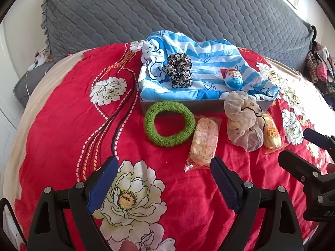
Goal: Organize objects
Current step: 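Move left tool toward fuzzy green ring while right tool approaches sheer beige scrunchie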
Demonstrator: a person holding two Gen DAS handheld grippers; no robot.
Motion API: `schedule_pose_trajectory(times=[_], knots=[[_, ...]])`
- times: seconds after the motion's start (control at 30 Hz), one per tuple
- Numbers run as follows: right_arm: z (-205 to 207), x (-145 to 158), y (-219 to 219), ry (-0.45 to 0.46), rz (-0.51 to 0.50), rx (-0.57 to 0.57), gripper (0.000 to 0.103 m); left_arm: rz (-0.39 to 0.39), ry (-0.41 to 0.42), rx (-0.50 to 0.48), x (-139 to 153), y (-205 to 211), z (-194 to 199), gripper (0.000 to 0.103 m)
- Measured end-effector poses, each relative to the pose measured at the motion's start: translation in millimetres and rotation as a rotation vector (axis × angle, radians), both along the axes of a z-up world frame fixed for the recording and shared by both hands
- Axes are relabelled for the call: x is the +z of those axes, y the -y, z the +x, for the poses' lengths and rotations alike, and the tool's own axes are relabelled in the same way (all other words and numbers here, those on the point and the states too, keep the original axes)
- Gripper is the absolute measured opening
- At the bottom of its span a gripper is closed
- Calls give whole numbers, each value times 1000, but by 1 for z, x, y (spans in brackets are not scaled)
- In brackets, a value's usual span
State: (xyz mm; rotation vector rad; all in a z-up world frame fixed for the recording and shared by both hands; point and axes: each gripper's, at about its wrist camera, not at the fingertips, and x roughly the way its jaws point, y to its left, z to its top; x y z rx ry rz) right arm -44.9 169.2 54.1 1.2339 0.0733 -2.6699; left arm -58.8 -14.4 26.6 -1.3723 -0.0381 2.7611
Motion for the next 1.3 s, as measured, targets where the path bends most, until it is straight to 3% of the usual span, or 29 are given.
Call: schedule_pose_trajectory(times=[1.3], knots=[[-59,-30,10,-1,-6,2,101,21,15,14,-31,13,-69,90]])
